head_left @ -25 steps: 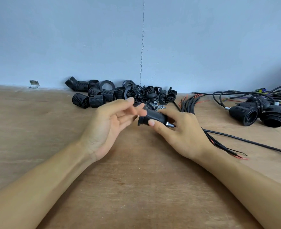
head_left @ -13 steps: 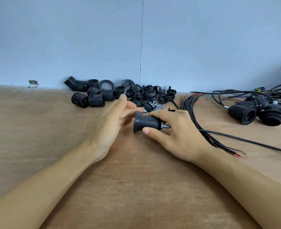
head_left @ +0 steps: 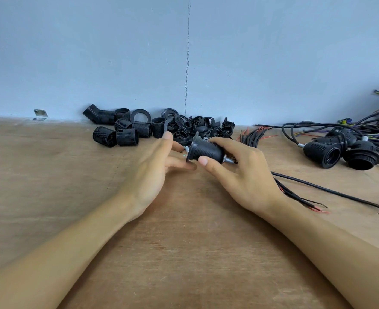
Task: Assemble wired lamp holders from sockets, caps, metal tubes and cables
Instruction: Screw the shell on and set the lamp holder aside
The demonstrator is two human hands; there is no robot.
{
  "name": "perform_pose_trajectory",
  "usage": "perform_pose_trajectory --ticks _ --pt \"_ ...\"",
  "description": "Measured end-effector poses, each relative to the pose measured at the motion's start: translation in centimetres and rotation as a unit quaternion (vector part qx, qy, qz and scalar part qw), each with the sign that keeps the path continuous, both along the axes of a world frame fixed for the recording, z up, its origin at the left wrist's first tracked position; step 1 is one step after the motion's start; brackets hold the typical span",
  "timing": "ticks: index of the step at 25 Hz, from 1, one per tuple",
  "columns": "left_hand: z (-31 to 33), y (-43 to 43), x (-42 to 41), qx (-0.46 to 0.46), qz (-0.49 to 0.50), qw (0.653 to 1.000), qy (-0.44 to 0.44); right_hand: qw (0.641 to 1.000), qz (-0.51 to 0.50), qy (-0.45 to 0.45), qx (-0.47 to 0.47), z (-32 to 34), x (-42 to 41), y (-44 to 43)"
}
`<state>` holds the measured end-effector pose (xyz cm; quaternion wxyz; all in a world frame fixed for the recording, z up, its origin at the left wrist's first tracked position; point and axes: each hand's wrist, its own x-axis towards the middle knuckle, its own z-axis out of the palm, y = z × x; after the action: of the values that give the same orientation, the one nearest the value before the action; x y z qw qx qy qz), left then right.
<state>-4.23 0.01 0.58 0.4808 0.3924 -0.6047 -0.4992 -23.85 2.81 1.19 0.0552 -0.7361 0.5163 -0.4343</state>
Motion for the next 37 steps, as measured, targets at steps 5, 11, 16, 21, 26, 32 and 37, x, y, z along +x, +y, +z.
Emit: perform_pose_trajectory --ticks 5,11,16,21,26,32,37 --pt "0.0 0.0 -0.3 0.006 -0.001 1.0 0.02 0.992 0.029 0.122 0.03 -0.3 0.3 0.3" --pt "0.2 -0.1 0.2 0.004 -0.013 0.998 0.067 0.987 0.008 0.154 0.039 -0.2 0.6 0.5" --pt "0.7 0.3 -0.1 -0.023 -0.045 0.994 0.1 0.99 -0.019 0.131 0.058 -0.3 0.5 0.1" --pt "0.6 0.3 0.3 -0.02 -0.042 0.996 0.077 0.997 -0.045 0.032 0.06 -0.2 0.2 -0.3" --pt "-0.2 0.3 -0.1 0.007 -0.019 0.999 0.035 0.999 -0.019 -0.009 0.037 0.1 0.2 0.2" --pt "0.0 0.1 -0.5 0.007 -0.006 0.999 0.049 0.998 0.034 0.044 0.033 0.2 0.3 0.4" --pt "0.4 0.5 -0.7 -0.033 -0.019 0.997 0.07 0.99 0.008 0.135 0.045 -0.3 0.6 0.4"
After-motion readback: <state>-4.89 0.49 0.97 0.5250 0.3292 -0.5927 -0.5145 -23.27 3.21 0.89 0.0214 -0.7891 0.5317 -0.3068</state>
